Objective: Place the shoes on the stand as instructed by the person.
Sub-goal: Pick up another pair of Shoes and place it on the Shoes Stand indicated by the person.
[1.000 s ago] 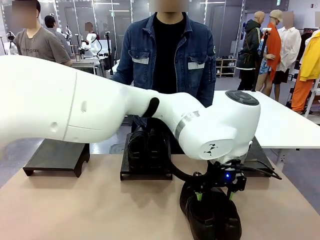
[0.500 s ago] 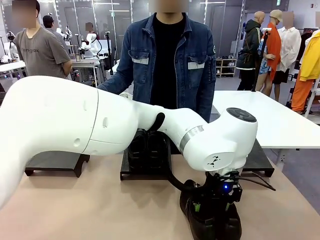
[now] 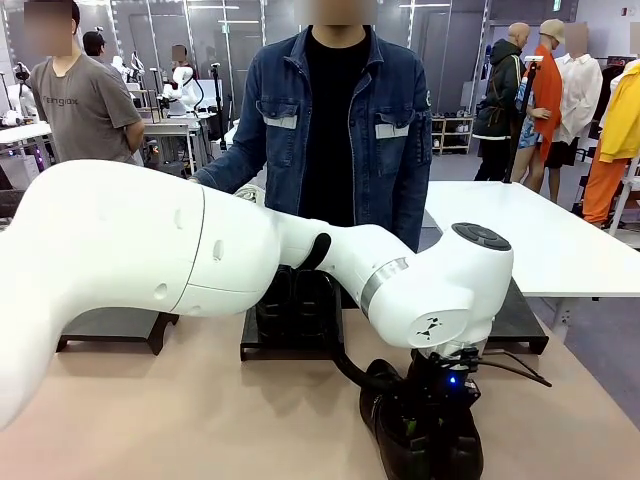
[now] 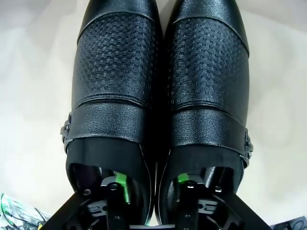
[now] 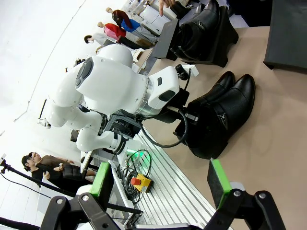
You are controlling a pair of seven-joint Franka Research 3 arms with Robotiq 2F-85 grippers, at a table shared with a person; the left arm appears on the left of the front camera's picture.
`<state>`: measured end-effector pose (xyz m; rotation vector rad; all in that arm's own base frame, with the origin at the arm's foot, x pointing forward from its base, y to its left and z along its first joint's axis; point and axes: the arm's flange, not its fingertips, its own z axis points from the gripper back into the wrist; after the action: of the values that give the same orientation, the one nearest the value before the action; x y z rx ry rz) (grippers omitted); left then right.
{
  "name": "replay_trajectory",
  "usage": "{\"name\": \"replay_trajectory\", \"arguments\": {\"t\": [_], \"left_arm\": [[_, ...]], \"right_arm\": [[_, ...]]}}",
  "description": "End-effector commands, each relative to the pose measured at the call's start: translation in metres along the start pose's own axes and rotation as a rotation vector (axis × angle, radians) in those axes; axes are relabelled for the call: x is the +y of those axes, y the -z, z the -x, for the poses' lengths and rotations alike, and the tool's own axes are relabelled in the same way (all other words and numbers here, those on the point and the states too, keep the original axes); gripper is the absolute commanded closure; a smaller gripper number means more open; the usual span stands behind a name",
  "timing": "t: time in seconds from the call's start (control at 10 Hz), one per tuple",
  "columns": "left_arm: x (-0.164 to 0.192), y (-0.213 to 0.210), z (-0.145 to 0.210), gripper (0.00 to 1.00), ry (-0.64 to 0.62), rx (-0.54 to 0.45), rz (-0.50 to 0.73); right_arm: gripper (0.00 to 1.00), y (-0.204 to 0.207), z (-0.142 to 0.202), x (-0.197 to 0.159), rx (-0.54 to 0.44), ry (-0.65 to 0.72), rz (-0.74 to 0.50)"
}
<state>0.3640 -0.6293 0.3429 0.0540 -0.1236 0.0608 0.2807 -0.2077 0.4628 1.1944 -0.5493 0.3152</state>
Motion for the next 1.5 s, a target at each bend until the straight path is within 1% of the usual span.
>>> {"name": "replay_trajectory", "arguments": {"t": [0.0,0.1,0.3,0.5,0.8,1.0,1.1,1.3,1.4], "left_arm": [[-0.004,-0.004,-0.003,0.95,0.012,0.021,-0.004],[-0.004,-0.006,-0.003,1.0,0.013,0.02,-0.005],[-0.001,-0.016,-0.005,1.0,0.011,0.03,-0.001],[0.008,-0.046,-0.004,1.0,0.027,0.006,0.013],[0.048,-0.11,0.005,1.0,0.069,-0.077,0.025],[0.075,-0.134,0.009,1.0,0.105,-0.108,0.049],[0.079,-0.139,0.011,1.0,0.108,-0.118,0.059],[0.074,-0.145,0.019,1.0,0.095,-0.152,0.073],[0.068,-0.148,0.007,1.0,0.09,-0.1,0.044]], "right_arm": [[0.0,-0.001,-0.001,0.0,-0.016,-0.018,-0.012],[0.0,-0.001,-0.001,0.0,-0.016,-0.018,-0.012],[0.0,-0.001,-0.001,0.0,-0.016,-0.018,-0.012],[0.0,-0.001,-0.001,0.0,-0.016,-0.018,-0.012],[0.0,-0.001,-0.001,0.0,-0.016,-0.018,-0.012],[0.0,-0.001,-0.001,0.0,-0.016,-0.018,-0.012],[0.0,-0.001,-0.001,0.0,-0.016,-0.018,-0.012],[0.0,-0.001,-0.001,0.0,-0.016,-0.018,-0.012],[0.0,-0.001,-0.001,0.0,-0.016,-0.018,-0.012]]}}
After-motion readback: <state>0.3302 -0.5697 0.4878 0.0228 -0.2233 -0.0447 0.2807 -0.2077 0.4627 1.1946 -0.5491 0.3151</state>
